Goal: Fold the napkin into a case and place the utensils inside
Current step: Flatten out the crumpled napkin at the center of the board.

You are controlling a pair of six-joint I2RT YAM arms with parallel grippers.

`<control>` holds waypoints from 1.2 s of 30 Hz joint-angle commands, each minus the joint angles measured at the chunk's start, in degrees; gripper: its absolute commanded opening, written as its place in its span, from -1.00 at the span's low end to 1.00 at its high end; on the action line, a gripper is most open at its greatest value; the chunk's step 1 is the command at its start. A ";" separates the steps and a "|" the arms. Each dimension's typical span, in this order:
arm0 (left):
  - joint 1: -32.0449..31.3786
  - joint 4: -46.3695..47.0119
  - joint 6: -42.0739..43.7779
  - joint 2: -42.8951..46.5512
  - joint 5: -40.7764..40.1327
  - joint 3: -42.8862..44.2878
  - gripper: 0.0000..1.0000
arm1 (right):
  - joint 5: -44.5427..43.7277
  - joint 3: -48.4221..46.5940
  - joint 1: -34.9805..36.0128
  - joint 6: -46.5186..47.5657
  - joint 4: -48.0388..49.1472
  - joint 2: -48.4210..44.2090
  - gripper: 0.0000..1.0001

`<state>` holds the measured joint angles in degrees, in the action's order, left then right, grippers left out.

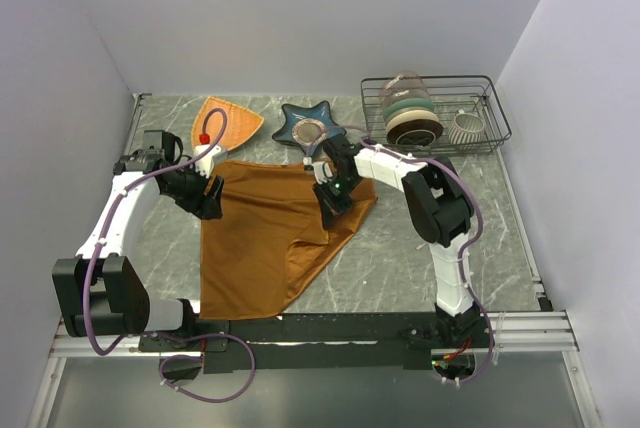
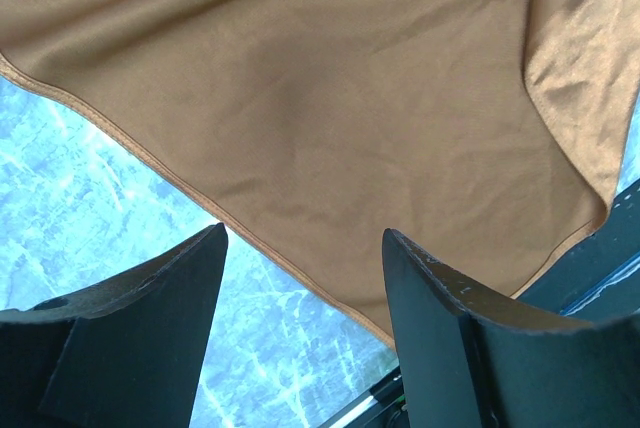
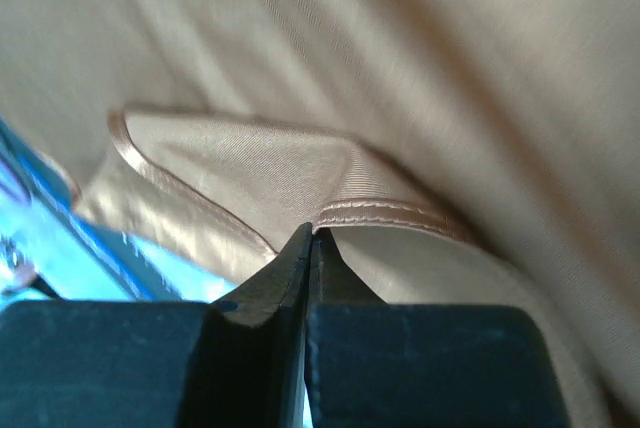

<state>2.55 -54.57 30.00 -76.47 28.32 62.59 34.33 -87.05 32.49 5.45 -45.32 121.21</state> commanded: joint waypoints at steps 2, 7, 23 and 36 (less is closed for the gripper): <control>0.09 -1.07 2.96 0.09 -0.01 1.66 0.39 | -1.79 5.82 -0.15 8.58 -12.23 -13.07 -1.00; 0.09 -1.77 5.07 -0.26 -0.98 2.19 0.38 | -16.20 17.31 -0.15 15.01 -20.77 -21.18 -1.00; 0.18 -0.46 8.85 -1.41 -4.76 -2.55 0.38 | -25.80 31.50 1.79 13.97 -26.05 -20.57 -1.00; 0.09 0.25 9.73 -2.46 -4.15 -6.25 0.25 | -18.50 9.04 -6.29 17.06 -27.55 -22.51 -0.06</control>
<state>2.55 -55.22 38.41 -78.74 22.17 56.45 14.68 -66.39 31.05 22.09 -74.59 101.06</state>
